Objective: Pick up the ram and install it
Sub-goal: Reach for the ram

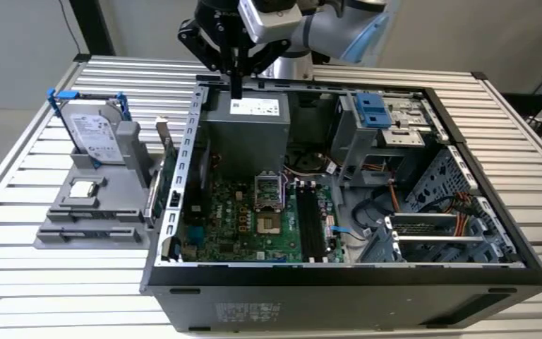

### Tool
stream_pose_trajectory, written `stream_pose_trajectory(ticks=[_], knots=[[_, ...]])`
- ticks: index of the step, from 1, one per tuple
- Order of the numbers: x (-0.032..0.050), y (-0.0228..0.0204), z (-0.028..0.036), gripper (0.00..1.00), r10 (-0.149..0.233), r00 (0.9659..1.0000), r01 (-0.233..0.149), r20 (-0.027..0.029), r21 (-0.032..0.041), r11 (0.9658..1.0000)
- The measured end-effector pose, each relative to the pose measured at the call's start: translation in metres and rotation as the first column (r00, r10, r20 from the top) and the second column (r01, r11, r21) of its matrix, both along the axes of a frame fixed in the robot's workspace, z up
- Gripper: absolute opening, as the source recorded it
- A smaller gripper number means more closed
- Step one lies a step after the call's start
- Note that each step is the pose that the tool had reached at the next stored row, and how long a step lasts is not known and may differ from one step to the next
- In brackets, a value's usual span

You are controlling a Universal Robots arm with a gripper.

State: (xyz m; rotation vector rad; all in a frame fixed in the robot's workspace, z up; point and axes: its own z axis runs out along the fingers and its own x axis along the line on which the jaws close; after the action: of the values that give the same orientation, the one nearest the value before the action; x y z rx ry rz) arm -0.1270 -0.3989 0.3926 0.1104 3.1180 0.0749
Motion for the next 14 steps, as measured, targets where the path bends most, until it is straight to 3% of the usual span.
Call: stream_pose_trajectory(ticks=[6, 14], knots=[[-0.0095, -0.0003, 0.0, 0.0, 0.0, 1.0, 0.0, 0.0, 0.0001, 1.0], [-0.0159, -0.0003, 0.0, 0.0, 0.0, 1.0, 0.0, 0.0, 0.0, 1.0]])
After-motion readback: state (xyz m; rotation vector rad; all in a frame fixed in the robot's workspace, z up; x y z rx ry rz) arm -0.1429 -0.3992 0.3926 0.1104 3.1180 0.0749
